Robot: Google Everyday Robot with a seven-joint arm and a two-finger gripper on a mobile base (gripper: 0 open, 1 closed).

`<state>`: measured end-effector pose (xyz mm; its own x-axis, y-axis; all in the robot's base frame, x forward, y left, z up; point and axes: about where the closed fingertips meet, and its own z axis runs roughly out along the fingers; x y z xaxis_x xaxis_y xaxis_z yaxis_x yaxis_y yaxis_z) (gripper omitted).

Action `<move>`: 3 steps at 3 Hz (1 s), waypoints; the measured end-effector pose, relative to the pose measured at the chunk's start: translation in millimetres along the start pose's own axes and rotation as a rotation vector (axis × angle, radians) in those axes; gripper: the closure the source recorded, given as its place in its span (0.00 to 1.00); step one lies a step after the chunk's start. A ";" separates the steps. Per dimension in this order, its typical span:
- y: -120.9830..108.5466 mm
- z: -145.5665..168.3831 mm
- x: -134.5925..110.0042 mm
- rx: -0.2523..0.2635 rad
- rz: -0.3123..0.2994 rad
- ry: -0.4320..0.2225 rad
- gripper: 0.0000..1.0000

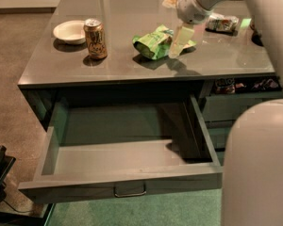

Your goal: Place green rice chip bag into top drawer

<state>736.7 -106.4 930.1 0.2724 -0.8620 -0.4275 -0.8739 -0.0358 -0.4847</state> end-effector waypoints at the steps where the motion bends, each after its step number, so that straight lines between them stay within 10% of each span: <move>1: -4.3 15.8 -4.7 -0.018 -0.017 -0.053 0.00; 3: -6.5 42.6 -7.1 -0.056 -0.040 -0.109 0.00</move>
Offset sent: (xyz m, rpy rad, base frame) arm 0.0278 0.0246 -0.0156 0.0793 0.0313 0.1237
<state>757.6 -78.5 903.7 0.3467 -0.7995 -0.4906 -0.8817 -0.0994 -0.4612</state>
